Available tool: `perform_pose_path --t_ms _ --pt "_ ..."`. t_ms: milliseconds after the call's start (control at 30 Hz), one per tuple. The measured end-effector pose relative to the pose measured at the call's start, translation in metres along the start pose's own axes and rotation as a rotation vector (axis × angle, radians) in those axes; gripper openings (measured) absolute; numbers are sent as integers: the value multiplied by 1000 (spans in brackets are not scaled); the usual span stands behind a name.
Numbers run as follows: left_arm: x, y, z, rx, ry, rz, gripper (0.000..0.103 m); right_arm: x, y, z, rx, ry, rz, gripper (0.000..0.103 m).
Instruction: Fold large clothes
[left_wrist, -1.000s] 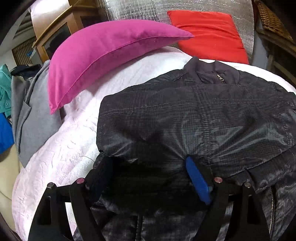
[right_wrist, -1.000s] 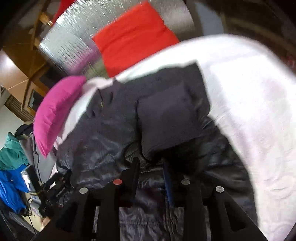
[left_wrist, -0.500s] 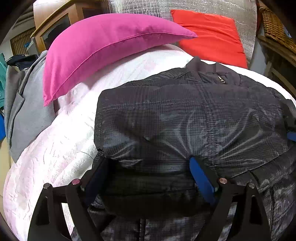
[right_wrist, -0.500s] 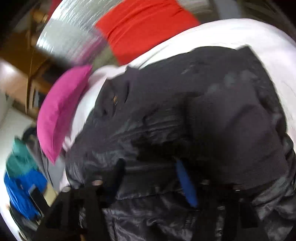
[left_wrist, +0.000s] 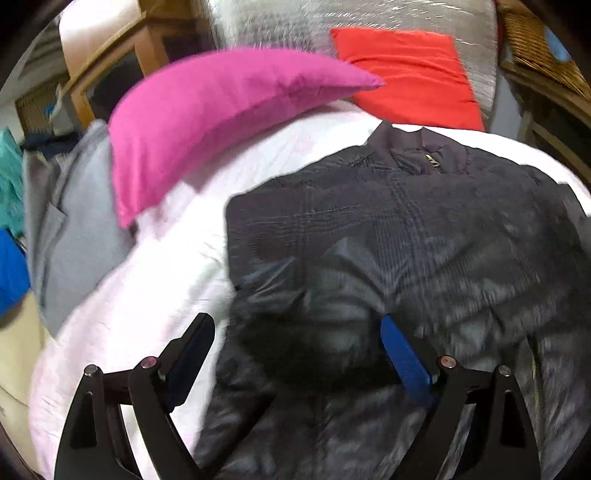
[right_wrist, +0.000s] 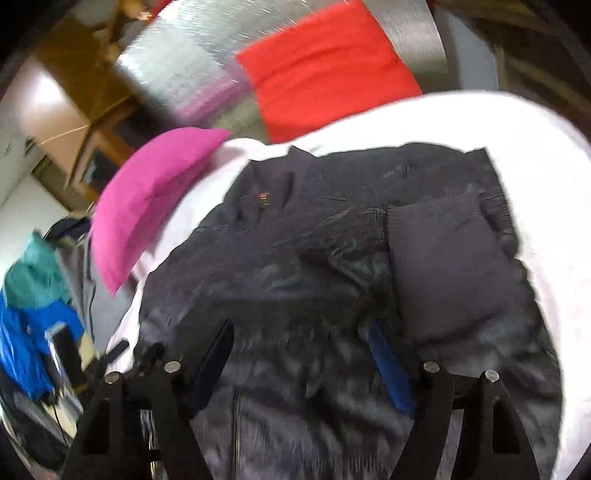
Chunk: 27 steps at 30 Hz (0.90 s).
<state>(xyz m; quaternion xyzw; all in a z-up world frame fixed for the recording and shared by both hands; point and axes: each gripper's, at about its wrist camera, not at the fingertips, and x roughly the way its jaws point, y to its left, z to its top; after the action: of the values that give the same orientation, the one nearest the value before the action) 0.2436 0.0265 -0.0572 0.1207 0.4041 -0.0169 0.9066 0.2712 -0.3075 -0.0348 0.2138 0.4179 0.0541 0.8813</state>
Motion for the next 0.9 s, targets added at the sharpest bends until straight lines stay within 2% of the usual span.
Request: perform_pose_path --t_ms 167,233,433,600,733,900 --pt "-21 6 -29 131 34 83 92 -50 -16 -48 26 -31 -6 79" --pt "-35 15 -46 137 38 91 92 -74 -28 -77 65 -59 19 79" --pt "-72 54 -115 -9 71 52 92 -124 -62 -152 183 -119 47 80" --pt "-103 76 -155 -109 45 49 92 -144 -71 -187 194 -129 26 80" --pt "-110 84 -162 -171 55 31 92 -153 -68 -207 164 -151 9 80" --pt "-121 73 -164 -169 58 37 92 -151 -63 -225 137 -170 4 80"
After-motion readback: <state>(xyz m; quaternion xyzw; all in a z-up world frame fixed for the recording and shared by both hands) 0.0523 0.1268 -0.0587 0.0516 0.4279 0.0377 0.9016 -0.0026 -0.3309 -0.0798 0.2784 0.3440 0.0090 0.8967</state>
